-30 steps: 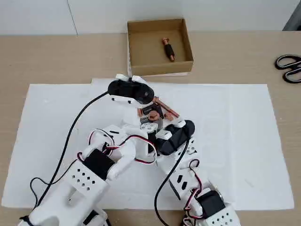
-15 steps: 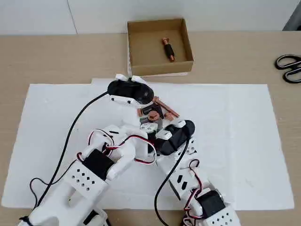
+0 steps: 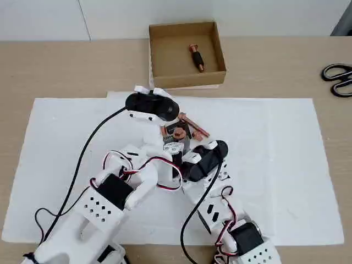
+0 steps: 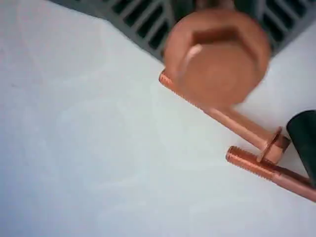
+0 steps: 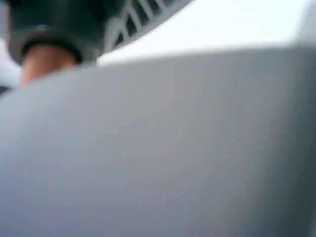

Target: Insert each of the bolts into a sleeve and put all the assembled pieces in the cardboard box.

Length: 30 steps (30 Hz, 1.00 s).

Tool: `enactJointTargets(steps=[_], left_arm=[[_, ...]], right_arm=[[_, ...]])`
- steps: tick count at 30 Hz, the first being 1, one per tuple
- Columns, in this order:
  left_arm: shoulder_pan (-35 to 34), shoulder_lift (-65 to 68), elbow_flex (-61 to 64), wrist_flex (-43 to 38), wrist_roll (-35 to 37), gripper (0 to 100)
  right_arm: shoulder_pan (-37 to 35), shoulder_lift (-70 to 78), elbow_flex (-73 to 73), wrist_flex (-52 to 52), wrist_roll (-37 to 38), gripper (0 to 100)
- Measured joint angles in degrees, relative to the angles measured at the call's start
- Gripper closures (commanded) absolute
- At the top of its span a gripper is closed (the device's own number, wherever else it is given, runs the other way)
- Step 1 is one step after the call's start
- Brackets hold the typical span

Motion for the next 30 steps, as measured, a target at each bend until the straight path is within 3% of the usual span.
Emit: enactJointTargets(steps=[30], left_arm=[[-0.09, 4.66, 0.53, -0.79, 0.0, 99]], right_arm=[[0.0, 0.18, 0.0, 0.09, -0.09, 99.5]])
